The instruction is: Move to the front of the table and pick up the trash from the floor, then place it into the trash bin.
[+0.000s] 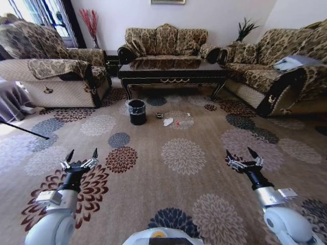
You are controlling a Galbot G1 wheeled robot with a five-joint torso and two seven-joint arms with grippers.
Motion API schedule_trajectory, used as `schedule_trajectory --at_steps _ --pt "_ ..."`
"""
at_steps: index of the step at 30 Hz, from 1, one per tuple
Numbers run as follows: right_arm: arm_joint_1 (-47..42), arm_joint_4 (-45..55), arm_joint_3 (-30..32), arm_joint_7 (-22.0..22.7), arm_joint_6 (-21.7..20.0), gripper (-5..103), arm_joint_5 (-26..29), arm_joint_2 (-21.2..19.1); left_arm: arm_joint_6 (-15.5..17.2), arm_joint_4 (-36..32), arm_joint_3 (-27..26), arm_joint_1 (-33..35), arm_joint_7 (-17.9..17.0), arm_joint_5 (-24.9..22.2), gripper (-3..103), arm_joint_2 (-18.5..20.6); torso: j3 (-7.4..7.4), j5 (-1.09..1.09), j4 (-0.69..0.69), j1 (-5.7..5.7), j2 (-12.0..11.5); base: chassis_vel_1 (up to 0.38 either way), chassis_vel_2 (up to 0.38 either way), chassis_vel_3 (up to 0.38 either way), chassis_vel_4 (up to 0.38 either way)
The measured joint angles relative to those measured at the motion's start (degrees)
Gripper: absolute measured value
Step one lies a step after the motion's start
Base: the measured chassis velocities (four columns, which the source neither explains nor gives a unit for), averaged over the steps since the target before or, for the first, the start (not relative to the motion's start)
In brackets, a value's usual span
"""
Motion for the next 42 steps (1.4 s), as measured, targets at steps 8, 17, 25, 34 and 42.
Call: schedule_trajectory --at_steps 8,17,25,34,42 --pt "0.0 -0.3 -0.2 0.0 0.5 100 -0.3 0.4 -0.1 -0.3 0.0 0.2 -0.2 -0.3 100 -0.1 0.08 -0.03 0.02 0.02 0.1 -0.282 0.322 0.292 -0.321" --pt "-0.2 -0.5 -0.5 -0.1 1.0 100 -0.6 0.7 -0.3 -0.7 0.0 0.5 -0.2 -0.3 100 -0.4 0.11 0.02 0.01 0.03 0.1 -0.37 0.356 0.373 -0.371" --pt "-0.3 -0.6 -0.5 -0.1 1.1 100 -0.7 0.8 -0.6 -0.7 -0.1 0.3 -0.2 -0.7 100 -0.5 0.13 -0.08 -0.02 0.03 0.2 -0.341 0.336 0.343 -0.346" --pt "-0.4 -0.5 -0.5 -0.1 1.1 100 -0.7 0.9 -0.6 -0.5 -0.2 0.0 -0.2 -1.2 100 -0.5 0.16 0.0 0.03 0.04 0.2 -0.35 0.364 0.345 -0.361" --pt "-0.5 -0.6 -0.5 -0.1 1.2 100 -0.9 1.1 -0.6 -0.4 0.0 0.0 -0.2 -0.9 100 -0.6 0.16 -0.02 0.0 0.04 0.2 -0.358 0.349 0.357 -0.353"
